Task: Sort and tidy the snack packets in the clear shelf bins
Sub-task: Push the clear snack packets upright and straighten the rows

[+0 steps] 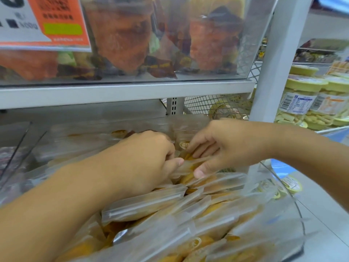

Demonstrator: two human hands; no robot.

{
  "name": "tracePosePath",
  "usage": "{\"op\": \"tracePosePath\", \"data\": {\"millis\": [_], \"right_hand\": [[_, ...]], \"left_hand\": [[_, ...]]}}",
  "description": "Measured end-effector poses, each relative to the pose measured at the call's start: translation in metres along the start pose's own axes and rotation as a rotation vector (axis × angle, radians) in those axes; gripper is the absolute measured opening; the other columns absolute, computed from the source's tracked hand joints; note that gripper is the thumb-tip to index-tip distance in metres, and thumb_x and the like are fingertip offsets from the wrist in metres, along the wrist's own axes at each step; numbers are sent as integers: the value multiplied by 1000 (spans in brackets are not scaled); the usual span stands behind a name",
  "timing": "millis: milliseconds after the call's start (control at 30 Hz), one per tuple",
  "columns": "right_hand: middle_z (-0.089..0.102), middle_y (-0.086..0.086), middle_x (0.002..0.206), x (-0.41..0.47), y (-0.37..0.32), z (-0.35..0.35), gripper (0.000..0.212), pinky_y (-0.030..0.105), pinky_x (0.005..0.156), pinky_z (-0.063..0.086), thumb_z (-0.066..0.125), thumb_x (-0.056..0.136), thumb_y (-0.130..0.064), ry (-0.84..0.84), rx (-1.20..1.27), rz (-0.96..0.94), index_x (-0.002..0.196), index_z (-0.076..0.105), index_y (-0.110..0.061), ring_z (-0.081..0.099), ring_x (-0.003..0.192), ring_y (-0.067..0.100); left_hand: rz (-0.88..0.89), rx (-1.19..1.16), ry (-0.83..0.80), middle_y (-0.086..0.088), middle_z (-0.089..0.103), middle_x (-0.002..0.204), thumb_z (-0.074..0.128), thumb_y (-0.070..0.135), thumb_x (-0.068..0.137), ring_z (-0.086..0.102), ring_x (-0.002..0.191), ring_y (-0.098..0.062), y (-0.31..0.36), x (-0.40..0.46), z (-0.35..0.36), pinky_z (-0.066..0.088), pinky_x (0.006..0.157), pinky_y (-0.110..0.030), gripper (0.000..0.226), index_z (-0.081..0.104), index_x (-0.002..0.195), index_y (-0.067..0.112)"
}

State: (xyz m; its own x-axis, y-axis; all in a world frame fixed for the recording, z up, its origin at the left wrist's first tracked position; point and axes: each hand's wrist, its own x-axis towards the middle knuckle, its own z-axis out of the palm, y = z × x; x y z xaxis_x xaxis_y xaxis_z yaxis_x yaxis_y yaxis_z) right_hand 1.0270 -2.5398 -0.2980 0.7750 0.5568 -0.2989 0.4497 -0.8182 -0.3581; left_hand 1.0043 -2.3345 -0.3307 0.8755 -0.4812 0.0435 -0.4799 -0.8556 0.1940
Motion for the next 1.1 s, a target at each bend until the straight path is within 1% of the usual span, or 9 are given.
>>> {"op": "tracePosePath", "data": {"millis": [100,233,333,467,567,733,933,1033,1100], "right_hand": [[62,-7,70,17,-4,11,22,31,73,51,72,88,-38,43,-371,-75,82,66,-18,58,68,6],[44,-1,60,29,-12,21,39,43,65,54,60,91,-11,98,-528,-11,58,41,-18,52,58,25],[39,-2,65,12,-13,7,39,32,56,43,54,93,-10,129,-674,59,61,36,-20,42,55,16],[37,-4,66,4,-16,-2,38,32,63,43,50,99,-21,211,-843,54,65,33,-21,46,64,24],[42,-4,72,16,-21,-4,37,32,64,46,58,98,-26,124,-820,122,68,36,-22,47,67,21],[51,-4,75,31,-13,11,32,33,65,50,62,93,-30,144,-894,99,70,42,-21,54,75,24],[62,-9,87,-21,-14,-1,38,37,73,55,56,88,-64,331,-586,83,95,66,-28,62,83,19],[68,-17,86,-41,-22,6,40,27,74,53,57,81,-68,393,-318,-73,98,73,-35,62,81,3],[71,-17,92,-33,-19,14,32,27,80,52,64,87,-54,329,-320,-127,109,73,-34,63,87,2]], "left_hand": [[-9,62,29,9,58,89,39,51,100,58,89,-16,3,1,1,50,83,-40,41,47,68,27],[-13,111,-19,14,51,91,40,69,87,53,87,-10,2,-1,0,50,83,-37,40,55,91,32],[-17,187,-81,14,48,95,44,72,87,52,91,-12,0,-1,0,50,85,-38,41,54,95,32],[11,140,-56,10,53,91,54,30,95,55,87,-15,-3,-2,0,53,80,-42,20,55,76,25],[-21,142,-7,3,59,84,53,22,84,59,77,-21,-4,-3,-3,55,70,-40,17,57,69,17],[-45,177,-9,2,60,80,50,24,81,58,73,-20,-4,-6,-4,53,63,-35,16,56,68,16],[-16,180,44,4,57,70,20,81,73,56,68,-14,-5,-4,-2,45,58,-33,72,52,62,18],[-13,166,40,7,55,74,27,72,82,54,71,-12,-7,0,0,50,67,-36,59,53,65,21],[11,117,25,11,56,85,29,63,87,55,82,-11,-6,2,1,51,77,-40,47,58,77,28]]}}
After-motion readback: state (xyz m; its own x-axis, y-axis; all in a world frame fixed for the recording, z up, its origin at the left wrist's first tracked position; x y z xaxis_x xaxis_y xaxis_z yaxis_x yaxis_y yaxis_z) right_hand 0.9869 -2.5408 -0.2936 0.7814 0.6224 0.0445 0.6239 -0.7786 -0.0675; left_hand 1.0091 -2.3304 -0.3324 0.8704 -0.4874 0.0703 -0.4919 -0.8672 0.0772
